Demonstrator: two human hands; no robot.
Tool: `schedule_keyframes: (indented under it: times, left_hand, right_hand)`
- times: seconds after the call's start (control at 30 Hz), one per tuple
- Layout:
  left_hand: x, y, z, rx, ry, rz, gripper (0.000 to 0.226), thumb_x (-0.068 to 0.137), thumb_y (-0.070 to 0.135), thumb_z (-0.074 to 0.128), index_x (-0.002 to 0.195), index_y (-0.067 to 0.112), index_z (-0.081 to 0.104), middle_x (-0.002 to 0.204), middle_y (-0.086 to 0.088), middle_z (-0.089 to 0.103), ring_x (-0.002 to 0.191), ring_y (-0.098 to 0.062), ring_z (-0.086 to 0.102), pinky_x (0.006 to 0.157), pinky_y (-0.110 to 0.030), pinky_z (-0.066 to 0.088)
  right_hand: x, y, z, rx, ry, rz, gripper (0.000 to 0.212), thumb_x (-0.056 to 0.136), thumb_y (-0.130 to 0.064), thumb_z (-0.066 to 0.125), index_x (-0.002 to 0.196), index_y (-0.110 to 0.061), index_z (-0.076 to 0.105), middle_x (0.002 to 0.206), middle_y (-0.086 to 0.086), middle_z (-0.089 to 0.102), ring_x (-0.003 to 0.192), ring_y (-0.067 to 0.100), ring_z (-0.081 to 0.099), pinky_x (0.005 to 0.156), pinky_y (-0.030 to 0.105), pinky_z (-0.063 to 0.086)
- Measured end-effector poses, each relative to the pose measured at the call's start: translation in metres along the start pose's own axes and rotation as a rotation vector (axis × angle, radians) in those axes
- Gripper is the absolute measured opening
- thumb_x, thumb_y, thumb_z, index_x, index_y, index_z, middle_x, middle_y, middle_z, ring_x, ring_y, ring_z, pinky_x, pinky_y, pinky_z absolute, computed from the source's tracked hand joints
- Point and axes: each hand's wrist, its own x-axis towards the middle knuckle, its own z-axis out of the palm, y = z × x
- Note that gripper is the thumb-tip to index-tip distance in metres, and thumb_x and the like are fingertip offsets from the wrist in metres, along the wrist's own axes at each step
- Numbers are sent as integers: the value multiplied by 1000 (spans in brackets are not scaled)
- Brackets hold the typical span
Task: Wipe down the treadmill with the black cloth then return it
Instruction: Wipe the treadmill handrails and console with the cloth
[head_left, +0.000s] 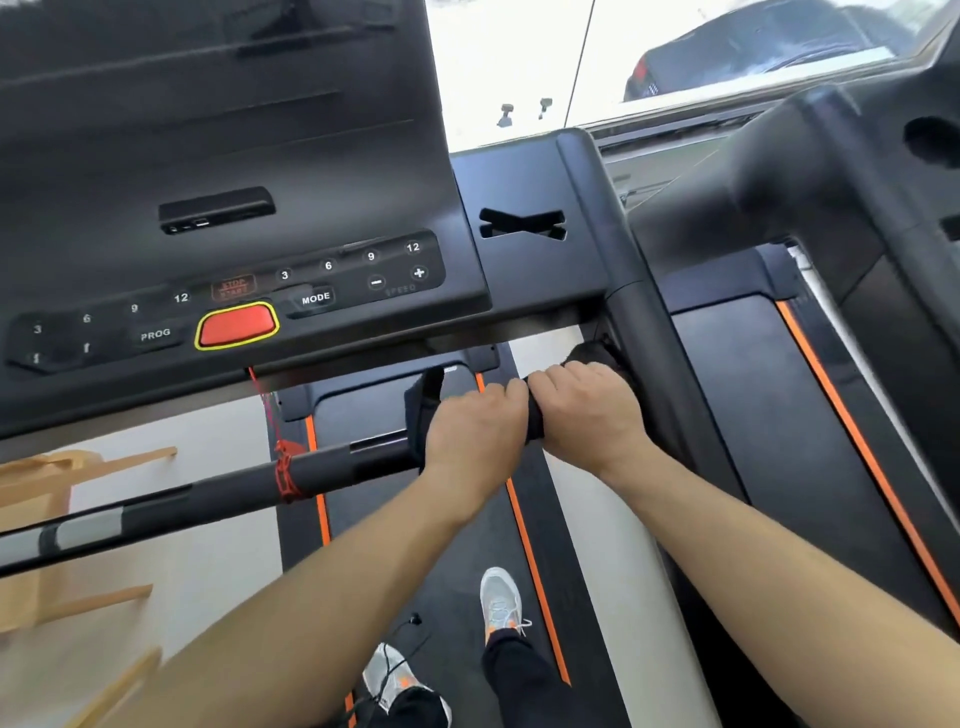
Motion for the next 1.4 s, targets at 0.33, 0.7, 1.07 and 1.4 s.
schedule_keyframes:
  times: [0.33, 0.7, 1.07, 1.4]
  left_hand:
    - [64, -29, -22, -695, -995, -92, 34, 58, 38, 79, 85, 20, 71, 84, -2, 73, 74, -21, 70, 71, -35, 60]
    - [-15, 5, -46, -443, -201, -138, 54, 71, 49, 58, 118, 23, 57, 111, 6, 66, 101, -19, 61, 91, -38, 47]
    - [-8, -35, -78, -628, -381, -371, 45, 92, 13, 54, 136, 17, 54, 123, -6, 61, 118, -27, 55, 98, -39, 46]
    - [25, -65, -124, -311, -385, -79, 24, 77, 40, 65, 97, 31, 72, 102, 5, 62, 102, -21, 58, 84, -37, 47]
  right_hand:
    - [64, 29, -41, 444, -1116, 45, 22, 66, -30, 78, 82, -18, 71, 69, -1, 70, 67, 20, 68, 61, 34, 57]
    - [-25, -27, -22, 136, -68, 268, 27, 73, -10, 59, 100, -10, 56, 94, 9, 54, 92, 32, 52, 104, 45, 39]
    - [-3, -1, -68, 398, -222, 459, 46, 86, -21, 56, 132, -21, 53, 130, 5, 51, 93, 30, 63, 73, 43, 56]
    - [38, 24, -108, 388, -715, 329, 21, 83, -27, 62, 103, -31, 63, 102, -4, 63, 98, 22, 64, 84, 43, 57]
